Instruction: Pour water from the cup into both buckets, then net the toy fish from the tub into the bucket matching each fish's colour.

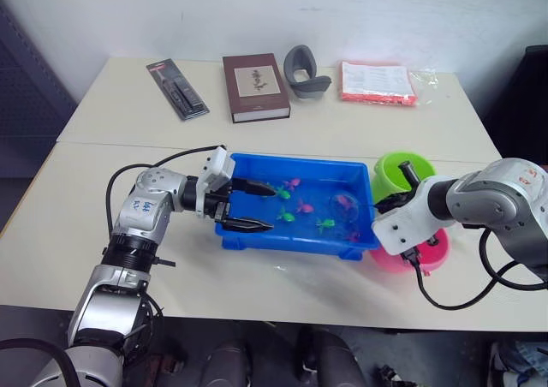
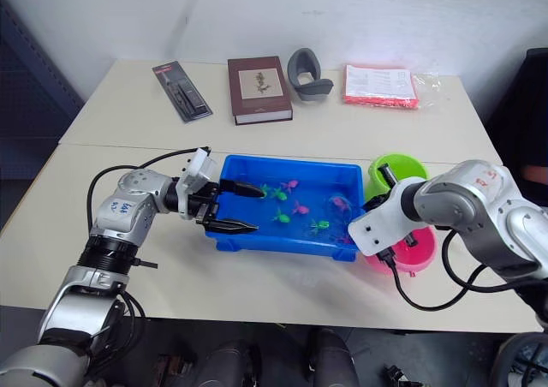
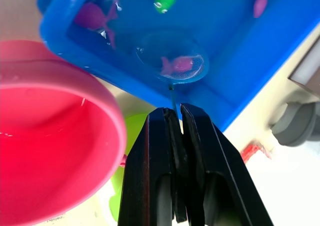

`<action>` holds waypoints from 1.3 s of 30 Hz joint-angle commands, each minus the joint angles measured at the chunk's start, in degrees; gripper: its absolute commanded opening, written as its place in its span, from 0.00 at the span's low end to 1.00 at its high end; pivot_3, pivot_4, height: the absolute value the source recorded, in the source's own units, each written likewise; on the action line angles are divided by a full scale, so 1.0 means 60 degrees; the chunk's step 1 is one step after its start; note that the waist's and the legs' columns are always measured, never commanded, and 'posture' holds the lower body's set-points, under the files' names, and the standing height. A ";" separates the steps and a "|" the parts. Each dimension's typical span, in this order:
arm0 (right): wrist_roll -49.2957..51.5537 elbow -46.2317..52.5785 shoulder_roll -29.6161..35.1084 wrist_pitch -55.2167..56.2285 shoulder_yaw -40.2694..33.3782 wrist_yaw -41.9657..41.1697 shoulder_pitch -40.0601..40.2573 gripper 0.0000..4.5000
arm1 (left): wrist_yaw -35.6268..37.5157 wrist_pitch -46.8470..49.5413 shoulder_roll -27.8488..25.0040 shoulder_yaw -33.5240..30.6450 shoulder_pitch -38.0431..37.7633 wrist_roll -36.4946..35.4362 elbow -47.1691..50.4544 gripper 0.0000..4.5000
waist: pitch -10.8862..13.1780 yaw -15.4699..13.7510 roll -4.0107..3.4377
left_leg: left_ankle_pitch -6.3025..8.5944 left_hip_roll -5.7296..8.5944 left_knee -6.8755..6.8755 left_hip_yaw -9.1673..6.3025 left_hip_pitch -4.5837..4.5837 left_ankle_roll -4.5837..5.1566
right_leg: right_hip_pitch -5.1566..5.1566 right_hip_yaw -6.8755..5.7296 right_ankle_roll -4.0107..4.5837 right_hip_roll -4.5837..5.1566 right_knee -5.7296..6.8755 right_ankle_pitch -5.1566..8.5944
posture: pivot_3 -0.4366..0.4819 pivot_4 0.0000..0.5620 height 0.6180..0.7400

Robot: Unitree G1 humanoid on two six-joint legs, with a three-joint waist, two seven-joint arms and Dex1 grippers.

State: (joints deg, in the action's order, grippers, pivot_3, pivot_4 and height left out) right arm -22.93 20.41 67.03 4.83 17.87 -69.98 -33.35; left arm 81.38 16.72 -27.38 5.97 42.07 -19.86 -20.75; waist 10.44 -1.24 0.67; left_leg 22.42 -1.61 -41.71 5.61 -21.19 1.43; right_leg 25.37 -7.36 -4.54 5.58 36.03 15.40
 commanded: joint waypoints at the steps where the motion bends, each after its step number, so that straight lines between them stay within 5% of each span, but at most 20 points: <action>1: -0.0002 -0.0043 0.0186 0.0558 -0.0066 -0.0633 -0.0355 0.00 | 0.0049 -0.0165 -0.0012 -0.0174 0.0002 -0.0194 0.0155 0.99 | 0.0000 0.0007 -0.0001 | 0.0000 0.0000 0.0000 0.0000 0.0001 0.0000 | 0.0000 0.0001 0.0000 0.0000 0.0000 0.0000 | 0.48 0.27 1.00; 14: 0.0797 0.0770 0.0107 -0.0748 0.0050 -0.3043 -0.0511 0.00 | 0.0145 -0.0527 -0.0115 -0.0333 -0.0376 -0.0227 -0.0018 0.99 | 0.0001 -0.0031 -0.0002 | 0.0000 0.0000 -0.0017 -0.0013 0.0000 0.0000 | -0.0009 -0.0006 0.0000 0.0003 0.0003 0.0000 | 0.48 0.27 1.00; 39: 0.3714 0.1163 -0.1090 -0.6846 -0.2238 -0.1397 0.0885 0.00 | 0.0030 -0.0635 -0.0434 -0.0621 -0.0961 -0.0200 0.0169 0.99 | 0.0000 -0.0009 -0.0002 | 0.0000 -0.0002 -0.0027 -0.0020 0.0004 0.0000 | -0.0018 -0.0013 0.0006 0.0004 0.0012 -0.0004 | 0.48 0.27 1.00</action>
State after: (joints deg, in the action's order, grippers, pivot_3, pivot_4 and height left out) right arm -3.40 25.32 60.70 -33.97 7.09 -78.98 -28.12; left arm 81.36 13.66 -29.45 3.25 36.51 -20.02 -21.15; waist 10.44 -1.29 0.66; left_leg 22.42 -1.62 -41.87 5.49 -21.17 1.43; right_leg 25.26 -7.43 -4.50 5.60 36.11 15.38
